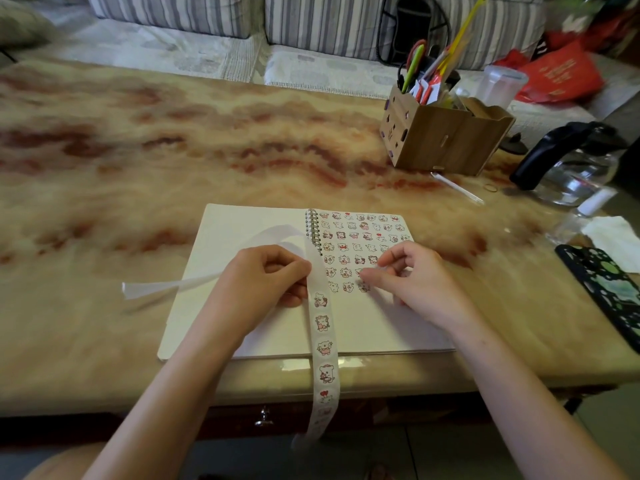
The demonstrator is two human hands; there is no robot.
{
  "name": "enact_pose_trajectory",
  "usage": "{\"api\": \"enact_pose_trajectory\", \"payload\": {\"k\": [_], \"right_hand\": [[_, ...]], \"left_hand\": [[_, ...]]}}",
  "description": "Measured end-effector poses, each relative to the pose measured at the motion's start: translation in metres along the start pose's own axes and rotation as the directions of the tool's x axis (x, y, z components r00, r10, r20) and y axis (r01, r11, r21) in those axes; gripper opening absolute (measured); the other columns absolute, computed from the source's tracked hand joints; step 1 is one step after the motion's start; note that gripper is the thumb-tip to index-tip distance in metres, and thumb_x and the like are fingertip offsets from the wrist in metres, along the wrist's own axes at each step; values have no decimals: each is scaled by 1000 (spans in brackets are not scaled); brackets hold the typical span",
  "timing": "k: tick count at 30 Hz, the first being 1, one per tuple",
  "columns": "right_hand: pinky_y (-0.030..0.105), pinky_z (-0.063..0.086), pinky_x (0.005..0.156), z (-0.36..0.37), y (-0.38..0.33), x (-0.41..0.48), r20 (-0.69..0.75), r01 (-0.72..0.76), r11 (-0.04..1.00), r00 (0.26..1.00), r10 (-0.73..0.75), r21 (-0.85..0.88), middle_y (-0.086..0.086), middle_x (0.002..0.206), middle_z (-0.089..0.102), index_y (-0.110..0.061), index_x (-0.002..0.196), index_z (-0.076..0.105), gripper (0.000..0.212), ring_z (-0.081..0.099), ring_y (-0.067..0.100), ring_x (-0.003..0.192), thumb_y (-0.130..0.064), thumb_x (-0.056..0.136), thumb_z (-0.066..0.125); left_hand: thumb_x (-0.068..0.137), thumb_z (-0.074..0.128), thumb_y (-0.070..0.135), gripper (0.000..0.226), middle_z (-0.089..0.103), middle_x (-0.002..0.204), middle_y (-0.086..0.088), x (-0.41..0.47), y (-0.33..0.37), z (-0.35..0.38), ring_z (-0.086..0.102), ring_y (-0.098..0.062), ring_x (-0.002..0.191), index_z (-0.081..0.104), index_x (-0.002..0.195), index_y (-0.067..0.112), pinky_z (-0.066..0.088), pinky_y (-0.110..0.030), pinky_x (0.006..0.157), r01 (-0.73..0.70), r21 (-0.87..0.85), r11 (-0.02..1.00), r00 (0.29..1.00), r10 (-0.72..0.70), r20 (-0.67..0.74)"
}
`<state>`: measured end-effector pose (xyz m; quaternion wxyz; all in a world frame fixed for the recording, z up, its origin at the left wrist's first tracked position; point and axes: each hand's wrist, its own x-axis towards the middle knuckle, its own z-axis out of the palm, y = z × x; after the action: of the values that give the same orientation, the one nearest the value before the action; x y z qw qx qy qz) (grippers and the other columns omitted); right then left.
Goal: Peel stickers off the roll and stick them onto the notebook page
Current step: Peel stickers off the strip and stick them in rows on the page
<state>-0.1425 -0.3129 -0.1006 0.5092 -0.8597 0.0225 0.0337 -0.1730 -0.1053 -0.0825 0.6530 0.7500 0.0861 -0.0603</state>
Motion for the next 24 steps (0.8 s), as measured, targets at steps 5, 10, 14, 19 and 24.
{"api": "enact_pose_trajectory", "payload": {"k": [5,10,14,19,24], "right_hand": [[31,41,61,5,4,1,-16,49,990,999,-51,-133,-5,65,53,-22,80,56,26,47,9,56,-20,72,81],[29,39,57,0,2,3,12,54,995,999,-53,-83,-4,63,53,-20,79,58,23,46,6,51,-17,74,80],[32,42,61,1,2,1,39,48,992,998,-44,-117,-3,67,55,-19,82,59,31,47,9,56,-24,66,85],[34,42,63,-1,1,1,31,44,989,999,-40,-141,-5,68,56,-22,80,58,17,49,10,57,-9,83,69],[19,41,49,6,-21,-17,35,136,991,990,-137,17,0,74,69,-22,82,62,8,57,11,50,-26,89,64]], "left_hand": [[86,64,8,13,69,60,-3,0,0,0,65,-13,58,67,73,7,59,-27,66,-1,-5,1000,1000,1,1],[86,64,8,14,68,57,0,0,0,0,64,-10,55,66,73,7,59,-23,62,4,-20,1000,1000,-4,2],[86,63,8,13,68,57,0,0,1,1,64,-9,54,66,74,5,58,-23,61,-3,-26,1000,1000,3,8],[87,63,7,12,68,58,-1,-2,2,1,65,-12,54,66,76,4,59,-26,56,-12,-65,998,1000,14,22],[88,61,8,10,70,61,-4,-5,7,2,67,-12,57,66,80,4,55,-22,51,-98,-103,990,995,100,11]]}}
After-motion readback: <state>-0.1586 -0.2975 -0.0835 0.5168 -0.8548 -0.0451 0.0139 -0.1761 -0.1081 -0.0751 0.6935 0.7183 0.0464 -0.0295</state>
